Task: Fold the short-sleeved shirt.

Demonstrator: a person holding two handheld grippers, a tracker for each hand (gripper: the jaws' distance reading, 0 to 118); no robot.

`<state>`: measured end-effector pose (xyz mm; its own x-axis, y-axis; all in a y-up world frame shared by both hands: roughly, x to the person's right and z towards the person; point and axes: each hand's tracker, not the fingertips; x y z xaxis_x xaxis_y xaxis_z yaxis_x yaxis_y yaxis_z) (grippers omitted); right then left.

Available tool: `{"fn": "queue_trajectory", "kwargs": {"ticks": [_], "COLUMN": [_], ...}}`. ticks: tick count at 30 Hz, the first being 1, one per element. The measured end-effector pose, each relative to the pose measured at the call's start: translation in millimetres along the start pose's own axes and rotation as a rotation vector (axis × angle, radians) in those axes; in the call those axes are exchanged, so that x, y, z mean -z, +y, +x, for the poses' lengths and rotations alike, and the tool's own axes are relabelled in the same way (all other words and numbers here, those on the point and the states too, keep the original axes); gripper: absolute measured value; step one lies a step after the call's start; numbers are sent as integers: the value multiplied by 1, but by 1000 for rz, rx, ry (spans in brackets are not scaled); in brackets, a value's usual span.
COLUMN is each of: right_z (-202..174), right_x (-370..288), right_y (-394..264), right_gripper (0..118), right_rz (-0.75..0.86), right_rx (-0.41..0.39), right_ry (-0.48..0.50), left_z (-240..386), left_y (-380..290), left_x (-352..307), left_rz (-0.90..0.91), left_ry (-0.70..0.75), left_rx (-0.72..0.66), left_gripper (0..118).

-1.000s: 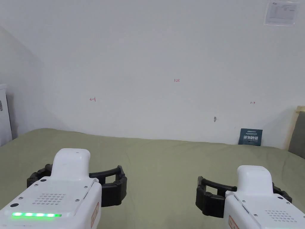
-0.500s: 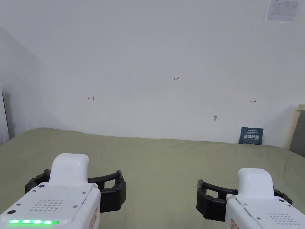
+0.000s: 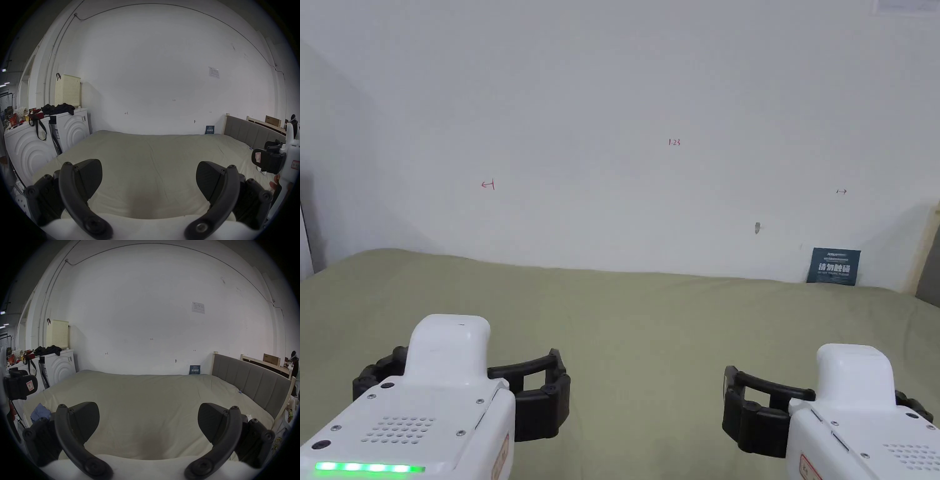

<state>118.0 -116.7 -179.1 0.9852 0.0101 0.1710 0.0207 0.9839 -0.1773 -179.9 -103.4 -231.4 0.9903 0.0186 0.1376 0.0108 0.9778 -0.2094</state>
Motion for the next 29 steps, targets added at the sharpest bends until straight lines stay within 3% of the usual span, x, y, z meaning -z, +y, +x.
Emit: {"fn": "queue_trajectory", "kwargs": {"ticks": [21, 29], "right_z": [5, 6], "right_x": [22, 16], "right_y": [-17, -9], "right_gripper": [118, 118], "right_rz": [-41, -103], "right_rx": [-13, 34], "right_ry": [17, -22], "left_z": [8, 11], "left_y": [-16, -16], "left_x": [25, 21], "left_rz": [-38, -39], "left_ry": [10, 0], "left_rx": [3, 0], "left_gripper": [116, 116]}}
